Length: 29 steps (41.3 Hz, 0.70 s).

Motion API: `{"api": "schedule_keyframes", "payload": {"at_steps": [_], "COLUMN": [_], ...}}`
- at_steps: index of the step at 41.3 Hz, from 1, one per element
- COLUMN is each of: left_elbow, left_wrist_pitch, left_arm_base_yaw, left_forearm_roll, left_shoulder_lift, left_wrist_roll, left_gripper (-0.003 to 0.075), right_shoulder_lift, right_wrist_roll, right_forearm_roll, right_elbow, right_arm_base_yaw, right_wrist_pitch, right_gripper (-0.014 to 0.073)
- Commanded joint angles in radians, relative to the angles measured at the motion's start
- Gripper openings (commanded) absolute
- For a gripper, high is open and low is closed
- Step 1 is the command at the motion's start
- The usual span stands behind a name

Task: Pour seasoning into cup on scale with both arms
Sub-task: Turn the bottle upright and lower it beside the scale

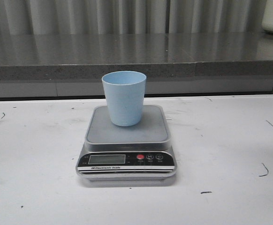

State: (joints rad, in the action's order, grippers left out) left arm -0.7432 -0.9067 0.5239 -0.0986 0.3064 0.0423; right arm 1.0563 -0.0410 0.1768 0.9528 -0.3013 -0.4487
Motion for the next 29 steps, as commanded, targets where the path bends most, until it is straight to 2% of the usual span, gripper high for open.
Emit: {"api": "schedule_keyframes", "payload": {"at_steps": [1,15,29], "left_elbow": [-0.024,-0.024,-0.024], "left_wrist_pitch": [0.072,0.072,0.072], "left_arm_base_yaw": [0.005,0.005,0.005], "left_forearm_roll": [-0.006,-0.006,-0.006], "left_shoulder_lift": [0.011,0.011,0.011], "left_wrist_roll": [-0.007,-0.007,-0.007], "left_gripper": [0.0316,0.0316,0.0316], "right_shoulder_lift": [-0.055,-0.046,0.175], "right_wrist_roll": [-0.002,-0.002,-0.003], "right_forearm_roll": [-0.048,-0.079,-0.183], "right_elbow": [-0.071,-0.436,-0.487], "right_arm_base_yaw": [0.031,0.032,0.041], "right_wrist_pitch": [0.261,0.854,1.111], "right_gripper": [0.0342,0.0342,0.0342]}}
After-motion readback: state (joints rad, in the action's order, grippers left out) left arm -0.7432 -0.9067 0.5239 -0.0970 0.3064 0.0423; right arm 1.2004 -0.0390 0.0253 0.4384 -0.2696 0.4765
